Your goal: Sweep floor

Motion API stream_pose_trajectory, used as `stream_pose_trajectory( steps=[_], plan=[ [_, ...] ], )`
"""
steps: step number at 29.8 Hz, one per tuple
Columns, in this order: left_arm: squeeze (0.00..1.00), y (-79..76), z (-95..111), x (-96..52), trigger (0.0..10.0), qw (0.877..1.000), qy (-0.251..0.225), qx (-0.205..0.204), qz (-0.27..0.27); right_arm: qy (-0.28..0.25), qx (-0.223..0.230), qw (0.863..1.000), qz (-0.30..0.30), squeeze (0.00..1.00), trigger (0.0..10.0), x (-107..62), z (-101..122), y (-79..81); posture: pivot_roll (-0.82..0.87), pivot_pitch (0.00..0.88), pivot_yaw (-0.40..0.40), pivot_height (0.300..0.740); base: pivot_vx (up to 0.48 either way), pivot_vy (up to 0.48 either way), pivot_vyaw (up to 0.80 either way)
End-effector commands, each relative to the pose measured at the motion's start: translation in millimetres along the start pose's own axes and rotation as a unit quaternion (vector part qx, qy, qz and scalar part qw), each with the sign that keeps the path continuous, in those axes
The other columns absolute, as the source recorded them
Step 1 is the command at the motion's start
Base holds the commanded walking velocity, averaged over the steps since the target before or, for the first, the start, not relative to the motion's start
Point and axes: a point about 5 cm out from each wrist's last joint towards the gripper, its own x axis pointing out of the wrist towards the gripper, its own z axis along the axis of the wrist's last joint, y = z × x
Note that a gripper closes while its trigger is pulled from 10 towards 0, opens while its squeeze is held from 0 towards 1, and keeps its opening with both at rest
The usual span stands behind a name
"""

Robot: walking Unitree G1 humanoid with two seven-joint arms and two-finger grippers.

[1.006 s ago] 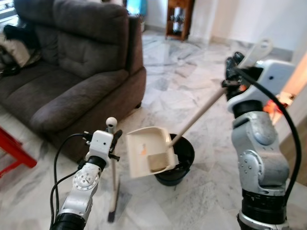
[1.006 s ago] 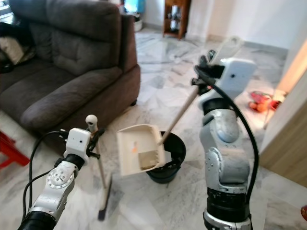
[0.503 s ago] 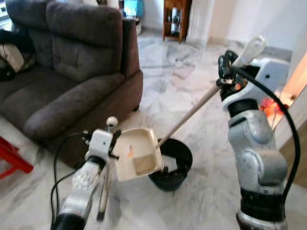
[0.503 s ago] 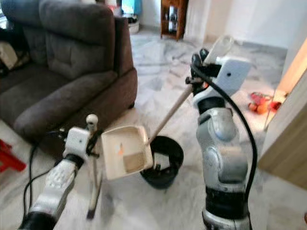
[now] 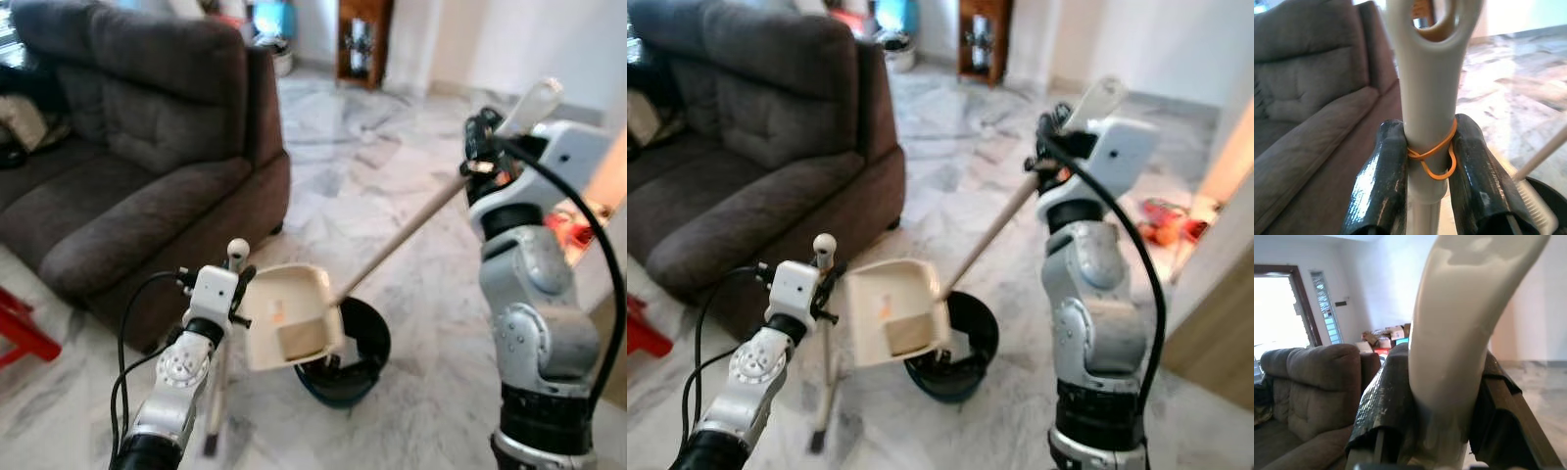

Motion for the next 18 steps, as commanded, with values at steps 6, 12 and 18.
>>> stream_pose_trajectory(
  steps=[6,12,18],
  plan=[
    [0.00,0.4,9.1,4.8,10.0,1.000,-0.019,0.012,-0.001,-0.038,0.020,0.999,0.016,0.00,10.0,0.7,15.1,7.3,0.09,0.000,0.034,0.740,0.259,0.000,-0.09],
    [0.00,0.5,9.0,4.5,10.0,1.000,-0.019,0.011,-0.001,-0.039,0.020,0.999,0.017,0.00,10.0,0.7,15.1,7.8,0.09,0.000,0.034,0.740,0.261,0.000,0.00],
    [0.00,0.1,8.8,4.2,10.0,1.000,-0.019,0.011,-0.002,-0.040,0.021,0.999,0.016,0.00,10.0,0.3,15.3,8.2,0.09,0.000,0.035,0.740,0.262,0.000,0.00]
  ],
)
